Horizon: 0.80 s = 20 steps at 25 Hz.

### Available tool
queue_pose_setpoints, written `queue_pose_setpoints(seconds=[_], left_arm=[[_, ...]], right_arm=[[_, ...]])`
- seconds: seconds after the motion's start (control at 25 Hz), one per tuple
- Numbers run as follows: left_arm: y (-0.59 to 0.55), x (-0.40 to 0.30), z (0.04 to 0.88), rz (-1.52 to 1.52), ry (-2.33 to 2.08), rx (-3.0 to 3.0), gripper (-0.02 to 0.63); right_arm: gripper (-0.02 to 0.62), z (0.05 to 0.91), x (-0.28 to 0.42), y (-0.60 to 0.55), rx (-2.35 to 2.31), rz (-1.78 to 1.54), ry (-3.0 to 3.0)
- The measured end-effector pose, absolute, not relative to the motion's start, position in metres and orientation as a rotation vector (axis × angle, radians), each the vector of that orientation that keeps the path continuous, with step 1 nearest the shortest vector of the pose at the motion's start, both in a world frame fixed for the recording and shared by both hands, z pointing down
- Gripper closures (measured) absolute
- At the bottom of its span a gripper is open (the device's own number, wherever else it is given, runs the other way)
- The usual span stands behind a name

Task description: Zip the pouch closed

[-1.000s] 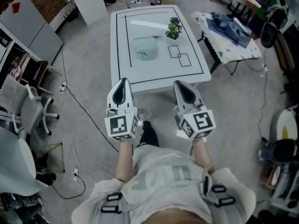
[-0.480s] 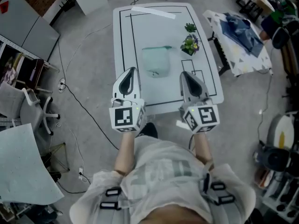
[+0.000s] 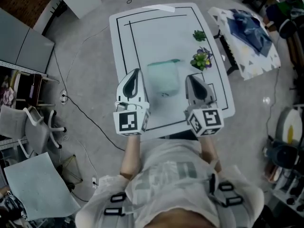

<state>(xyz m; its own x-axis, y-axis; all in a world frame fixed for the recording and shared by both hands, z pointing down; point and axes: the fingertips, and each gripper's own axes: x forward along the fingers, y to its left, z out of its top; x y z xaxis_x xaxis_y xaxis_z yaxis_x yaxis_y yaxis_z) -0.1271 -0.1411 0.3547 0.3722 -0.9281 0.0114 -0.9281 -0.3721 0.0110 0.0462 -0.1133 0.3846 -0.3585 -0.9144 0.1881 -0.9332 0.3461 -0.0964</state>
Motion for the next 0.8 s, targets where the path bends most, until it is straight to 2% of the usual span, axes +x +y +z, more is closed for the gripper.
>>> queue_pose_setpoints(seconds=[0.8], left_arm=[[-0.162,-0.121,0.379,0.034,-1.832,2.433,0.600]], right_arm=[[0.586,0.436,0.056,-0.169,1.720,0.358,-2.402]])
